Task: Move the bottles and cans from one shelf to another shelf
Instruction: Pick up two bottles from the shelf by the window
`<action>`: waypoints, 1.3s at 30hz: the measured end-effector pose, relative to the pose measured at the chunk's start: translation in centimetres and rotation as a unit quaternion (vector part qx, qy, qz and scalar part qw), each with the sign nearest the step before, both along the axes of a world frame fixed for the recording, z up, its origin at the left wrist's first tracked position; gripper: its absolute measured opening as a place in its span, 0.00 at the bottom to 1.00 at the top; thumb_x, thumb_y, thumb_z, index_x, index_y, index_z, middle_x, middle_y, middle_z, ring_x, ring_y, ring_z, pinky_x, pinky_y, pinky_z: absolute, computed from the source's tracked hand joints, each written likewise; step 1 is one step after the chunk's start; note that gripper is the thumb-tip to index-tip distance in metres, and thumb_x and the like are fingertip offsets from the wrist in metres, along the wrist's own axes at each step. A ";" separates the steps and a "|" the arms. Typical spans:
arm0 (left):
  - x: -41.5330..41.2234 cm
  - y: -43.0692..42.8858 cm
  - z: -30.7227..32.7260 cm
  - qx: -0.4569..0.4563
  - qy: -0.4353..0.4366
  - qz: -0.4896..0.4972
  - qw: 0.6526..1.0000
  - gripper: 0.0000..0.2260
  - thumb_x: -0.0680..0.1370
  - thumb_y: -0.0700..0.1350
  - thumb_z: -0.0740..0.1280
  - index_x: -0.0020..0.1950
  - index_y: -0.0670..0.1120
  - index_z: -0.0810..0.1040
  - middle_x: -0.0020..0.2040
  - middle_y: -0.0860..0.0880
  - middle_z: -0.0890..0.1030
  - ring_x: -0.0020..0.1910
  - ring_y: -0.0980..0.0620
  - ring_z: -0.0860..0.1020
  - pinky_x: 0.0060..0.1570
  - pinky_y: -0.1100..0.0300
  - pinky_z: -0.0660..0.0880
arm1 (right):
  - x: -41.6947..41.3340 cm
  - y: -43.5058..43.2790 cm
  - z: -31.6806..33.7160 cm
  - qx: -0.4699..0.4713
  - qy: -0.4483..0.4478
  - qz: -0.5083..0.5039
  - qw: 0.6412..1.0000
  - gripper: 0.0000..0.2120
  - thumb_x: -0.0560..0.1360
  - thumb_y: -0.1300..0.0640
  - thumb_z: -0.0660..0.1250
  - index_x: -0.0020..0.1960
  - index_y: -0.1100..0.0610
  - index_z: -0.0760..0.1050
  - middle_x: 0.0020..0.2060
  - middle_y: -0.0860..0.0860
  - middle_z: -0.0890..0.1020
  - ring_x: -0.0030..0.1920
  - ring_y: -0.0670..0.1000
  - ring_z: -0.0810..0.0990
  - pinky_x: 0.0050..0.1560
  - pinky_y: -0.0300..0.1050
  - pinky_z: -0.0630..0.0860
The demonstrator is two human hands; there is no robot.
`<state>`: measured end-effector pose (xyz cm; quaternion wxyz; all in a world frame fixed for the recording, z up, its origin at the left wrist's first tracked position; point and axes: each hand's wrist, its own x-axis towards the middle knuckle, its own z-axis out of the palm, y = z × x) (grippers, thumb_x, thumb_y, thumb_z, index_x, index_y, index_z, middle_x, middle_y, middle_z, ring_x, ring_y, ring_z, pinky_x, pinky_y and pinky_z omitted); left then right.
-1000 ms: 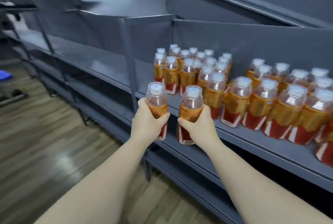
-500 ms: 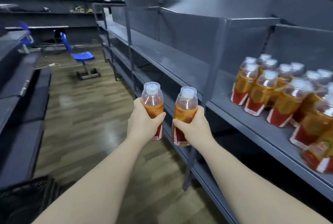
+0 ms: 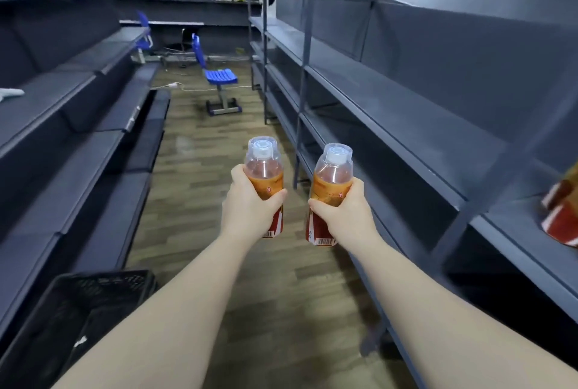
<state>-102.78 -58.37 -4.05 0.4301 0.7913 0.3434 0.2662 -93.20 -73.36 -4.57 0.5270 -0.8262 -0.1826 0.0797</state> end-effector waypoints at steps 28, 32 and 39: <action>18.3 16.0 0.0 0.000 0.010 0.077 0.997 0.31 0.73 0.54 0.75 0.68 0.53 0.61 0.51 0.59 0.75 0.53 0.49 0.77 0.50 0.53 0.74 | 21.5 19.3 -1.0 0.016 0.018 0.115 0.993 0.33 0.72 0.50 0.76 0.68 0.48 0.61 0.50 0.41 0.74 0.52 0.46 0.77 0.52 0.46 0.76; 21.8 21.0 -0.3 -0.006 0.006 0.073 0.997 0.31 0.73 0.54 0.75 0.69 0.52 0.61 0.50 0.58 0.74 0.52 0.50 0.77 0.49 0.54 0.74 | 24.7 24.2 -1.1 0.011 0.017 0.111 0.994 0.32 0.71 0.50 0.76 0.67 0.47 0.61 0.53 0.43 0.75 0.54 0.48 0.77 0.57 0.51 0.78; 28.2 30.2 0.6 -0.001 0.000 0.044 0.999 0.32 0.73 0.53 0.75 0.71 0.52 0.60 0.54 0.55 0.75 0.54 0.50 0.76 0.51 0.54 0.74 | 30.5 32.7 -0.2 0.017 0.017 0.084 0.996 0.31 0.72 0.51 0.76 0.67 0.47 0.61 0.56 0.47 0.77 0.57 0.50 0.78 0.59 0.54 0.79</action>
